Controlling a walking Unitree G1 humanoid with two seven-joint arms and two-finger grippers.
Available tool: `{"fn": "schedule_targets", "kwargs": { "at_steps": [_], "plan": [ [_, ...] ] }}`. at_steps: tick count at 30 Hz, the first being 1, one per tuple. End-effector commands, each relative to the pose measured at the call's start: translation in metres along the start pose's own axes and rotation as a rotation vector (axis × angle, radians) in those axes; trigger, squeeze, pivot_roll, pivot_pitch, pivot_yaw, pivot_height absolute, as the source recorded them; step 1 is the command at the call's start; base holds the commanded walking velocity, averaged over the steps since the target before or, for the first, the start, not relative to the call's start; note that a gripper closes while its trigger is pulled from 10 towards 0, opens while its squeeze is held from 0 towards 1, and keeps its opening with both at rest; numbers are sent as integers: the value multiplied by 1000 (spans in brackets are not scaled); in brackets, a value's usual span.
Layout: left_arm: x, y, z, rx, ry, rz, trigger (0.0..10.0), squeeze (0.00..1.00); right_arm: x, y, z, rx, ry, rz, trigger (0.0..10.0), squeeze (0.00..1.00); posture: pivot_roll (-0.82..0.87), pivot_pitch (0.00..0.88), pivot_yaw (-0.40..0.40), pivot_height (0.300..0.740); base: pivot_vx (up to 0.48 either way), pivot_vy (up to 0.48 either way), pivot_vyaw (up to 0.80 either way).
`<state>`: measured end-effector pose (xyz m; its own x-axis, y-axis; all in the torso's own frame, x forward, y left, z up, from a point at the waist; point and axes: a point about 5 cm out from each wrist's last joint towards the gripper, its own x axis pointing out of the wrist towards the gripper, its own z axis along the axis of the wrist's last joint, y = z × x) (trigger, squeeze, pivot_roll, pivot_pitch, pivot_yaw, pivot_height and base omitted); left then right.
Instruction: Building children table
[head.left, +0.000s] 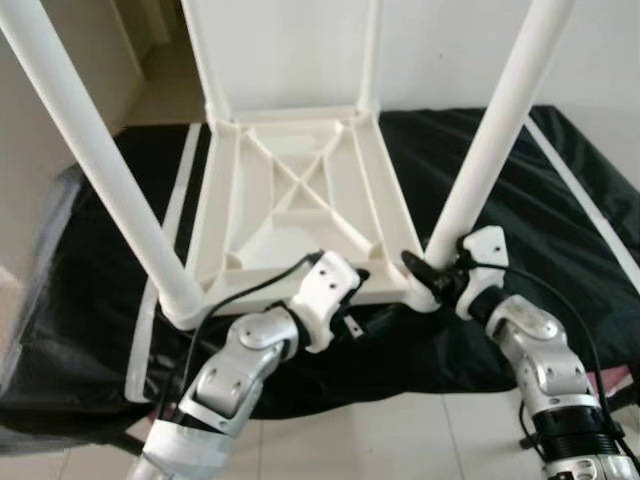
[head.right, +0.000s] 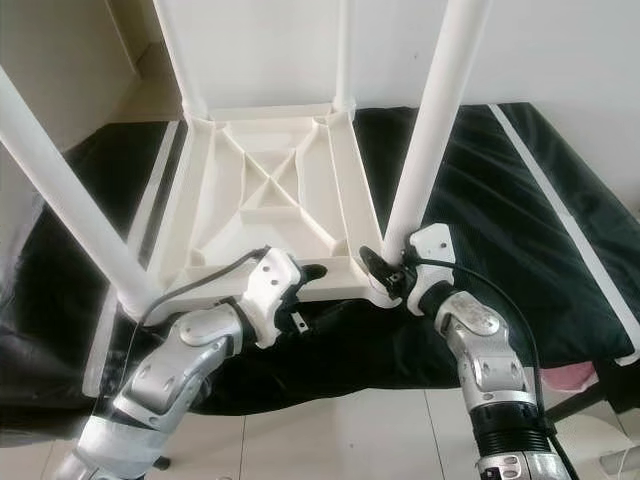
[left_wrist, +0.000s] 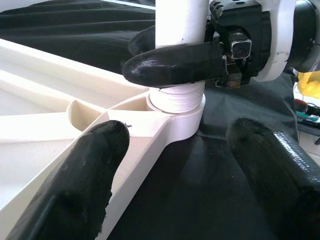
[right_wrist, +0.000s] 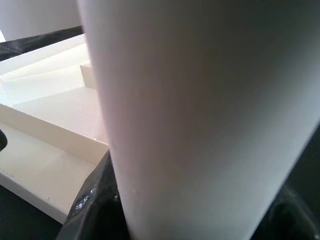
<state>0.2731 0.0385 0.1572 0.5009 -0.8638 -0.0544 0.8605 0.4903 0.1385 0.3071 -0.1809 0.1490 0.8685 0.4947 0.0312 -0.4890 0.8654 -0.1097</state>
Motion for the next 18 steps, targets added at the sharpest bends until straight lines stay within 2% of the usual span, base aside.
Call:
{"fn": "schedule_targets", "kwargs": {
  "at_steps": [1, 2, 3, 12, 18],
  "plan": [
    [-1, 0, -2, 8, 12, -22, 10000, 0, -4, 1, -13, 45, 49, 0, 0, 0, -77, 69, 23, 740, 0, 0, 0],
    [0, 0, -2, 9, 11, -24, 10000, 0, -4, 0, -13, 47, 48, -13, 7961, 0, -77, 69, 23, 740, 0, 0, 0],
    [0, 0, -2, 11, 10, -26, 10000, 0, -5, 0, -13, 50, 45, -29, 10000, 0, -85, 67, 31, 740, 0, 0, 0],
    [1, 1, -2, 34, 5, -10, 10000, 0, -6, 9, -14, 72, 29, -97, 10000, 0, -89, 60, 36, 740, 0, 0, 0],
    [4, 4, -4, 16, 6, 30, 10000, 0, -7, 17, -15, 97, 14, -165, 10000, 0, -92, 51, 38, 740, 0, 0, 0]
  ]
}}
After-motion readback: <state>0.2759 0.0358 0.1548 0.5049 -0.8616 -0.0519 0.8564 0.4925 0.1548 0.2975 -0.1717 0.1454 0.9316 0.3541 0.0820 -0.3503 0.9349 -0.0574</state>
